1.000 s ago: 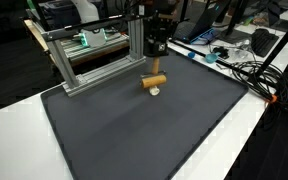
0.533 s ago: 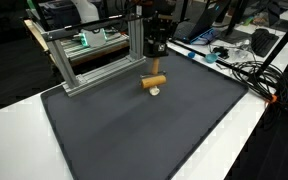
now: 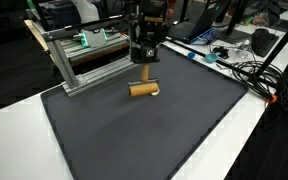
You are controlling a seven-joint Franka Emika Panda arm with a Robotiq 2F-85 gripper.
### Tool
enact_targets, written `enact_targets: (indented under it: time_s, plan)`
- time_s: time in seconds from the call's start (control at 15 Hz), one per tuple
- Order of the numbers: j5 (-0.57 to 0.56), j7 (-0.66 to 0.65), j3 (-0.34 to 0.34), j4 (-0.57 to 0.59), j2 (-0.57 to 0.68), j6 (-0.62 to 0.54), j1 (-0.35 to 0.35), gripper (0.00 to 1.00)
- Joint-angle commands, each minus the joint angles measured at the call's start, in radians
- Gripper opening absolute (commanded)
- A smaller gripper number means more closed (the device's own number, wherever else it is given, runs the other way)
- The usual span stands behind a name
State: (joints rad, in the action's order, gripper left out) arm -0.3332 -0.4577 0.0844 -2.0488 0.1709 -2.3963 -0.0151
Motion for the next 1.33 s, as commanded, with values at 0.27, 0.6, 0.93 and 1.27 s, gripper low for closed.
enact_targets:
  time_s: [0.27, 0.6, 0.93, 1.27]
  plan:
    - [-0.109, -0.003, 0.096, 0.001, 0.028, -0.083, 0.057, 0.47]
    - [-0.028, 0.084, 0.051, -0.060, -0.015, -0.077, 0.042, 0.22]
    - [0.145, 0.260, -0.037, -0.175, -0.117, -0.063, 0.022, 0.22]
    - [0.140, 0.229, -0.054, -0.157, -0.106, -0.072, 0.012, 0.22]
